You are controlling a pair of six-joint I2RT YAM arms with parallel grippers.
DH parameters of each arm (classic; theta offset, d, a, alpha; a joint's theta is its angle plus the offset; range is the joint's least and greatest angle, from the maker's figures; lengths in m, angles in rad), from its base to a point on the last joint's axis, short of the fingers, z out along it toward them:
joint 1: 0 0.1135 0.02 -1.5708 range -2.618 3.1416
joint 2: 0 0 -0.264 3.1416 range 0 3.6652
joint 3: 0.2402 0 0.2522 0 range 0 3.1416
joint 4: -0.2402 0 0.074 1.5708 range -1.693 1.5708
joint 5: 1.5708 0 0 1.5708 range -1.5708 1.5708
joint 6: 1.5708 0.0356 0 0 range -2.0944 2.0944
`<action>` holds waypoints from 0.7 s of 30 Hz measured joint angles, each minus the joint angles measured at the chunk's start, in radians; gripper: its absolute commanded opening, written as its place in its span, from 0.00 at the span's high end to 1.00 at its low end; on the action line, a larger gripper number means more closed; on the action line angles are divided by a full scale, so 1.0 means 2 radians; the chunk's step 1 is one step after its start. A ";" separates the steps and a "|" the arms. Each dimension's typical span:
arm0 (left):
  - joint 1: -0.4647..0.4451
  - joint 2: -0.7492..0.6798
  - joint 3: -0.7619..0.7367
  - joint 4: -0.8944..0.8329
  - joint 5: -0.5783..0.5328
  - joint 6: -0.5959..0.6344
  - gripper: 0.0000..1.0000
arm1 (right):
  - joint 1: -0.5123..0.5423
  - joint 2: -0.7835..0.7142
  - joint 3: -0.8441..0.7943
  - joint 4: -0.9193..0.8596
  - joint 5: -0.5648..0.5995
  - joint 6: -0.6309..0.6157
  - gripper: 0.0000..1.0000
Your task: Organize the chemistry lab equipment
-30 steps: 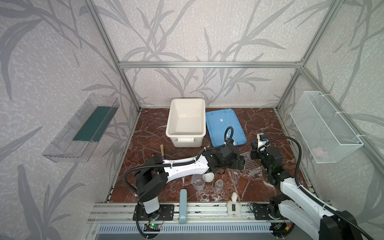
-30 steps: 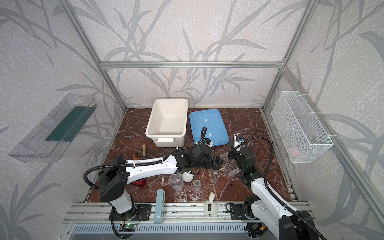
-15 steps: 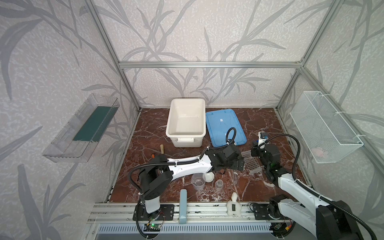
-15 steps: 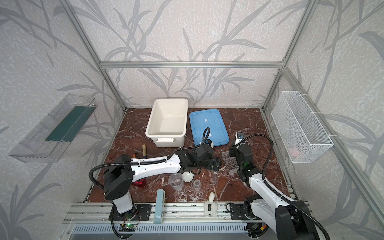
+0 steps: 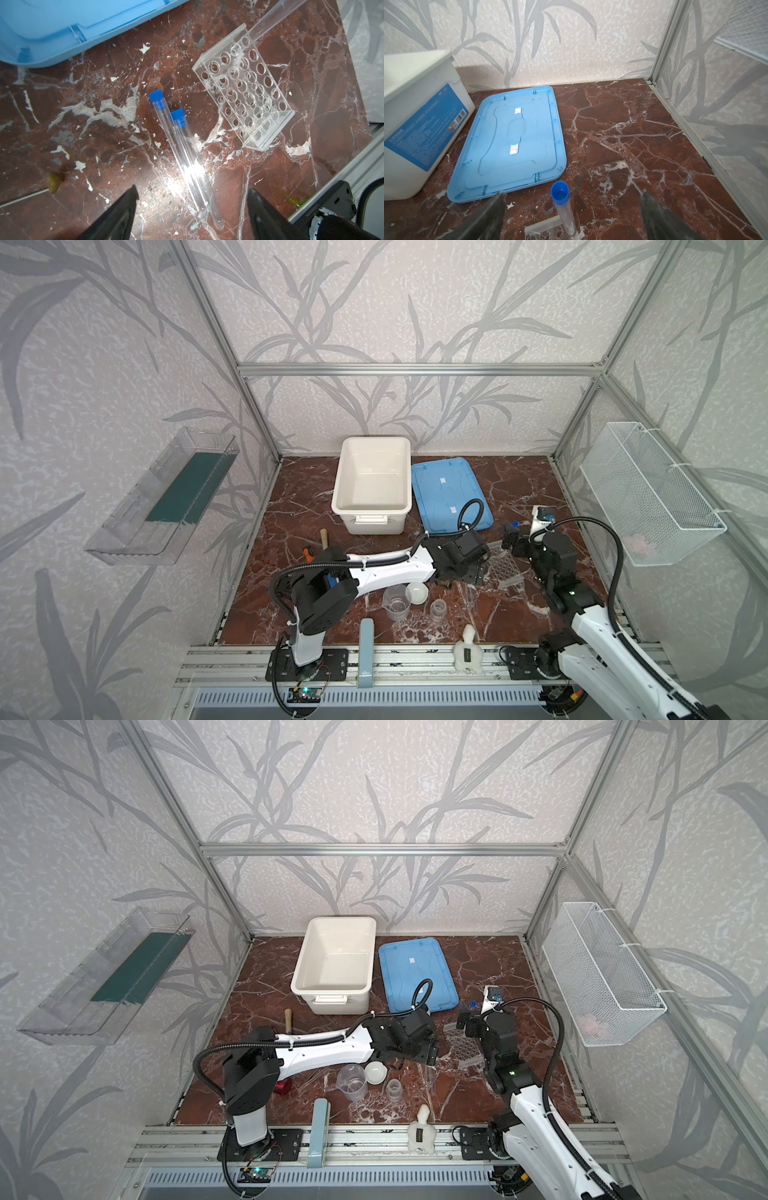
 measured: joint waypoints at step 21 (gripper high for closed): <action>-0.003 0.093 0.066 -0.084 0.032 0.037 0.39 | 0.000 -0.117 0.078 -0.331 -0.141 0.126 0.02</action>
